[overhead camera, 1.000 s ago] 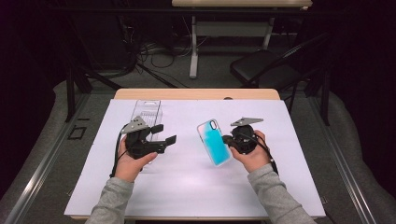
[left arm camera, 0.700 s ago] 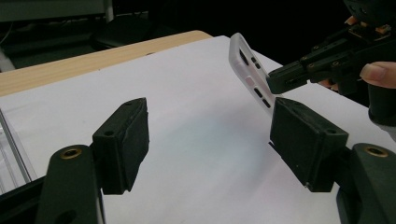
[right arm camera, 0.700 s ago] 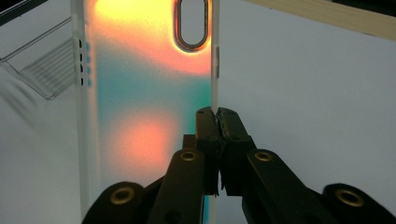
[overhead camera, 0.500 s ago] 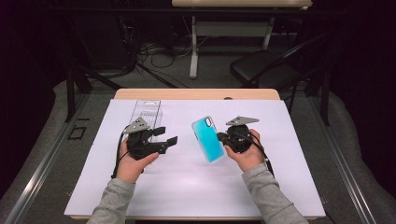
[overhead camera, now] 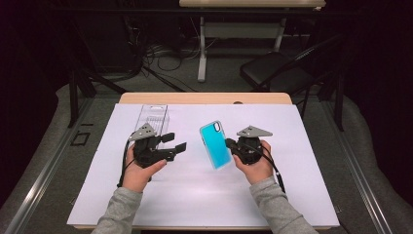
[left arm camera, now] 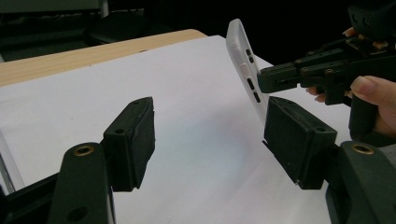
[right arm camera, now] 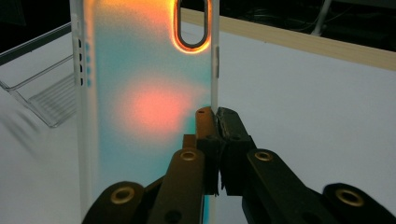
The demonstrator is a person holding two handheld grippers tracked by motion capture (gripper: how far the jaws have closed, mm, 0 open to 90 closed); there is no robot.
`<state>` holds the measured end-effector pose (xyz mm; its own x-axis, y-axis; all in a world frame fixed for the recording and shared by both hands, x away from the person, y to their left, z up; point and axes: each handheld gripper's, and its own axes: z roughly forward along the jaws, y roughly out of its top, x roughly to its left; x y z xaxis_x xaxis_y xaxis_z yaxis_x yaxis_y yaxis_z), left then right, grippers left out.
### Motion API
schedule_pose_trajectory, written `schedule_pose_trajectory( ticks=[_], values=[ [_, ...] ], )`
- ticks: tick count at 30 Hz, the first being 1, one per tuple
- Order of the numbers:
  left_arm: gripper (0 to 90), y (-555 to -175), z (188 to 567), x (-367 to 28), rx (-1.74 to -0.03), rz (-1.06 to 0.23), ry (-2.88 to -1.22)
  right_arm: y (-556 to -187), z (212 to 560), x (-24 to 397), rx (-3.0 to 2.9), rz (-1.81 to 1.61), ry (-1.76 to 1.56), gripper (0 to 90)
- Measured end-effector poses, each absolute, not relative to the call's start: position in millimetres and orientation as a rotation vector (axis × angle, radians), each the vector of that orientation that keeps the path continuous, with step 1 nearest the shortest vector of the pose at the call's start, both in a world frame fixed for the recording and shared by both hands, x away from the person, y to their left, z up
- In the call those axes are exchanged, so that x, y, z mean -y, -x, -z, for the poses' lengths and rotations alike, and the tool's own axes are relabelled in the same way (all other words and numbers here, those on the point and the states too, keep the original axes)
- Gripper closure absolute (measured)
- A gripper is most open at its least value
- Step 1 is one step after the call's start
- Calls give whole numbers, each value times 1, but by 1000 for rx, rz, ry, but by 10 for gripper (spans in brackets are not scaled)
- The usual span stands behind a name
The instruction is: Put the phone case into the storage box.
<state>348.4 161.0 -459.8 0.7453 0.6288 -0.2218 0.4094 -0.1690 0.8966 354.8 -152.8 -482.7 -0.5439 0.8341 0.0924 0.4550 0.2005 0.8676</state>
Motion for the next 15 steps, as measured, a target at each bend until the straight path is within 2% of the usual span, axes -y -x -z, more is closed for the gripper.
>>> schedule_pose_trajectory(
  ticks=[7,15],
  values=[
    [351,-347,460,-157,-800,-210,-1801,-349,482,154,-2011,-1343,-1186,885],
    [374,-345,461,-154,-780,-246,-1797,-346,483,154,-1984,-1354,-1180,885]
  ],
)
